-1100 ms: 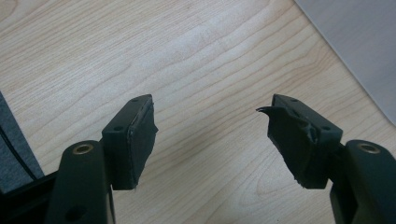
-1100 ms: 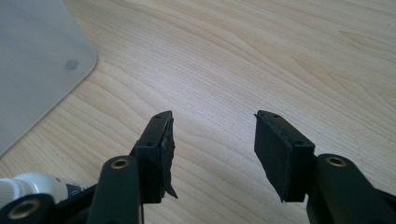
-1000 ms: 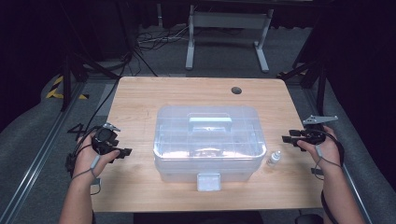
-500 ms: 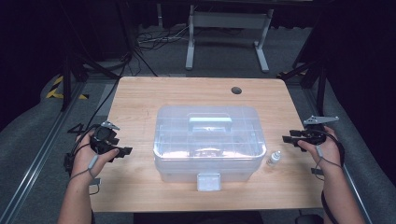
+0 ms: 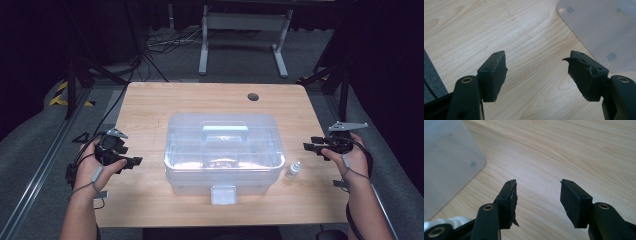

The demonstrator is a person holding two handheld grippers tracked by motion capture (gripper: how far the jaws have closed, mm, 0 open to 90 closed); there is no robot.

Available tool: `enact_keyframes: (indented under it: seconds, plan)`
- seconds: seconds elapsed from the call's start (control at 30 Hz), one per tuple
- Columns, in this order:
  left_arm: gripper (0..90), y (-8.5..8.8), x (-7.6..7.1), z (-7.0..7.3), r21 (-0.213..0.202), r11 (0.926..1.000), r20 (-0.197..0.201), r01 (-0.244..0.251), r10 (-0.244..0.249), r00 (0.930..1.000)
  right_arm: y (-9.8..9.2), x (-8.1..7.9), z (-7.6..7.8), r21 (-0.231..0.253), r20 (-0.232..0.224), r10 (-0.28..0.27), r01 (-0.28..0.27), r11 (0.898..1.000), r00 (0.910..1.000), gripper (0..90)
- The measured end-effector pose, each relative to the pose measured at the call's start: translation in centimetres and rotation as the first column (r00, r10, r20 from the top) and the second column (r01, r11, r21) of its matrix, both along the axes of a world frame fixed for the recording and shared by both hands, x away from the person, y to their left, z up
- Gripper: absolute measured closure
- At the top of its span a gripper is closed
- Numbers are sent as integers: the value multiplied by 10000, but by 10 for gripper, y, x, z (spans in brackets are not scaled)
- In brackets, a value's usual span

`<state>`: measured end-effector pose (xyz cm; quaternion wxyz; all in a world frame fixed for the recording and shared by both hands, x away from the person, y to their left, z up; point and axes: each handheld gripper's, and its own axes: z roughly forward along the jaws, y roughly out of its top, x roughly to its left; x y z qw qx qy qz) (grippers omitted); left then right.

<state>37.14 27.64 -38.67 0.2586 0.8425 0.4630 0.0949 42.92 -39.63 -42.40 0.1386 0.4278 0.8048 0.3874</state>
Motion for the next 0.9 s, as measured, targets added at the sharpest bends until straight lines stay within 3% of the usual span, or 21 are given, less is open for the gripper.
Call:
enact_keyframes:
  seconds: [0.47, 0.9]
  plan:
    - [303, 3, -4, 2, -17, 9999, -58, -159, 159, 9999, 26, -9, 50, 187, 923, 1040, -1061, 9942, 9903, 478]
    - [295, 5, -5, 3, 12, 9999, -146, -110, 110, 9998, 59, -3, 84, -147, 776, 2043, -2038, 9789, 9758, 477]
